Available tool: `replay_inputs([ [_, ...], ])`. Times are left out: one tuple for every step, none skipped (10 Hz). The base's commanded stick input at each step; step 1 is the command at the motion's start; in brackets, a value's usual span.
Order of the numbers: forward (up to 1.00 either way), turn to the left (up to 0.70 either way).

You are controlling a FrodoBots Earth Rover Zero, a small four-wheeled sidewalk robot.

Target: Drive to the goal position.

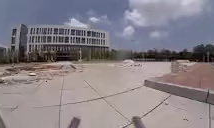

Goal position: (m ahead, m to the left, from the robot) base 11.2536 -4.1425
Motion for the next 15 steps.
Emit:
replay_inputs([
  [0.7, 0.0],
  [0.7, 0.0],
  [0.7, 0.0],
  [0.7, 0.0],
  [0.7, 0.0],
  [0.7, 0.0],
  [0.7, 0.0],
  [0.7, 0.0],
  [0.7, 0.0],
  [0.7, 0.0],
  [0.7, 0.0],
  [0.7, 0.0],
  [0.7, 0.0],
  [0.7, 0.0],
  [0.7, 0.0],
])
